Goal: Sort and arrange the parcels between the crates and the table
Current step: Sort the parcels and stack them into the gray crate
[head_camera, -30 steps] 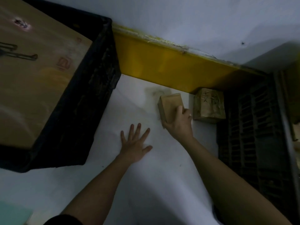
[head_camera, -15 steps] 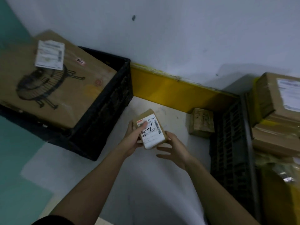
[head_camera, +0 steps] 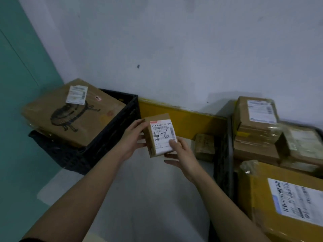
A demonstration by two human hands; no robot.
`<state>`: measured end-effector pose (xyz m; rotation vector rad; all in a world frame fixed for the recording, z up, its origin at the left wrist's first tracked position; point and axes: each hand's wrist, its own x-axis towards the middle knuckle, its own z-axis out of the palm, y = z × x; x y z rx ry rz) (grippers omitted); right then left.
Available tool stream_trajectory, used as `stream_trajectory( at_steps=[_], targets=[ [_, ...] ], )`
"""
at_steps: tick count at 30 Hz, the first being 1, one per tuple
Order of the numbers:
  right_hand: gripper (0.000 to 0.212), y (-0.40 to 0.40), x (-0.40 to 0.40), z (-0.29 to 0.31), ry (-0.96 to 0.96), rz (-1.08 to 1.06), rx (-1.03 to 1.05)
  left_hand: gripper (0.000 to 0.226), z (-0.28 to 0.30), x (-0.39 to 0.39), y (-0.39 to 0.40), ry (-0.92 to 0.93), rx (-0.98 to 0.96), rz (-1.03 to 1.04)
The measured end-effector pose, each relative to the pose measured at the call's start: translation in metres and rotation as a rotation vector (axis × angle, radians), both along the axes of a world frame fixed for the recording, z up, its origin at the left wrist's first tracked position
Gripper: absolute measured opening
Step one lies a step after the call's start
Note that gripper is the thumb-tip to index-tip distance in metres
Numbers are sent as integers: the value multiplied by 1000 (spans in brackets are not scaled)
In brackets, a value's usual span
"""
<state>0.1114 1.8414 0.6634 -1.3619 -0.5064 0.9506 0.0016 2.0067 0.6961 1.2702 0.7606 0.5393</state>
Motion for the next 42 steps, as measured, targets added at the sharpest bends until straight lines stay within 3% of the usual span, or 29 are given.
stream_trajectory(
  at_steps=[5,9,11,15,17,22,25,27,37,40,42],
  targets=[
    [30,-33,14,58,-177,-212,105,34,53,38,-39,-156,57,5],
    [31,-85,48,93,-342,-306,81,44,79,81,-83,-267,84,-118],
    [27,-118,69,102,-319,-353,75,43,80,103,-117,-267,129,-193],
    [25,-186,105,110,-233,-485,98,62,76,133,-196,-187,212,-346],
    [24,-215,123,111,-202,-592,114,56,68,144,-225,-141,293,-480],
    [31,-267,167,101,-179,-792,61,44,36,156,-263,171,694,-840],
    [34,-277,193,87,-167,-828,-23,43,23,159,-270,322,1078,-838],
    [38,-277,209,78,-162,-827,-96,46,19,159,-271,374,1224,-801],
    [38,-255,261,62,-160,-759,-325,49,11,157,-267,370,1230,-835],
    [46,-251,262,64,-221,-716,-468,47,18,158,-260,255,1003,-896],
    [54,-248,262,70,-397,-797,-694,44,28,159,-245,165,838,-846]
  ],
)
